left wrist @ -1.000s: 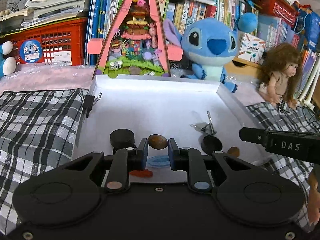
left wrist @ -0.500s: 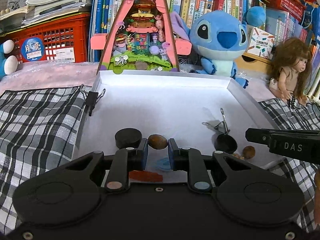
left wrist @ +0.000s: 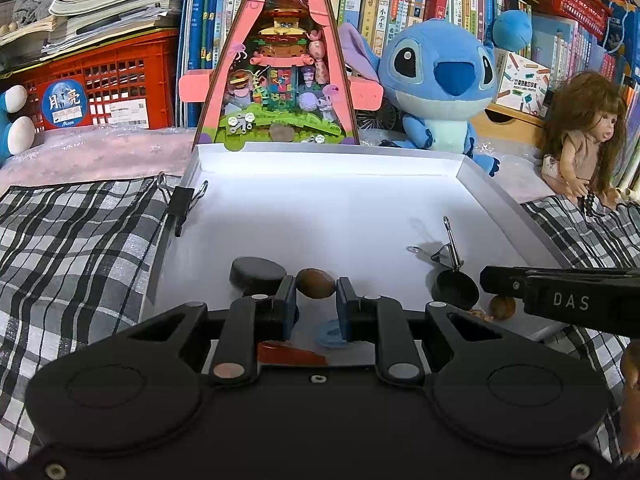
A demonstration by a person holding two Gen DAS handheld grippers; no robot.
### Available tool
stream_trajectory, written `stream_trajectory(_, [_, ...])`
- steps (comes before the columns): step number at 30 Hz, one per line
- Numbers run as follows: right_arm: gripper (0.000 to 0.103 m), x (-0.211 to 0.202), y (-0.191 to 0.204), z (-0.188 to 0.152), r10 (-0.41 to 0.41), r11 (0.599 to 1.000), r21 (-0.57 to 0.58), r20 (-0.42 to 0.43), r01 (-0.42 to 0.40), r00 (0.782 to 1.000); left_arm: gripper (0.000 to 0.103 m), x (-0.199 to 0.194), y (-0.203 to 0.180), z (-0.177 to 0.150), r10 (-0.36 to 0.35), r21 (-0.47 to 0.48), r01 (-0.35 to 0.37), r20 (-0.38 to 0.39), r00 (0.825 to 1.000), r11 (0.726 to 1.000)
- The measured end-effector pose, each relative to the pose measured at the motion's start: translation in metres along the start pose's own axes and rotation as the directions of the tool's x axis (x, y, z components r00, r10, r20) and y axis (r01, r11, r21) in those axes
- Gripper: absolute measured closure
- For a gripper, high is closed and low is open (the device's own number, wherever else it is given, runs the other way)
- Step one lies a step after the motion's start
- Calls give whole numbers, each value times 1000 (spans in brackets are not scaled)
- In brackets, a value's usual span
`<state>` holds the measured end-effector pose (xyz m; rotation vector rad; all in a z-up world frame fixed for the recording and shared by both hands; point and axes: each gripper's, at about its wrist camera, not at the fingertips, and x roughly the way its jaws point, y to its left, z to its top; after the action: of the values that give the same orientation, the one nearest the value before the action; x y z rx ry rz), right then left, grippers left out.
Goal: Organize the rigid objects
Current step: 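Open both tools to drop the brown nut and clear lid in the tray, then withdraw both tools from the tray toward the red stick and black lid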
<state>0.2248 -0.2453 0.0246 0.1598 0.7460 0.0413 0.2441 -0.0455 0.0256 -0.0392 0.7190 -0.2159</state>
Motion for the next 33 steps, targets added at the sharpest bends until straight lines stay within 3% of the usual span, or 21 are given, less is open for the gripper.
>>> stream_trajectory(11, [67, 4, 3, -2, 12, 1000, 13, -2, -12, 1000, 83, 3, -8, -2, 1, 6, -1, -3, 1000, 1000])
stream_trajectory(13, [67, 2, 3, -3, 15, 1000, 21, 4, -15, 1000, 79, 1, -10, -3, 0, 18, 0, 1, 1000, 1000])
stream_trajectory(17, [50, -3, 4, -5, 20, 1000, 10, 22, -20, 1000, 67, -9, -13, -5, -12, 36, 12, 26, 1000, 999])
stream_trajectory(33, [26, -57, 3, -18, 75, 994, -87, 126, -65, 989, 31, -71, -6, -18, -60, 83, 53, 79, 995, 995])
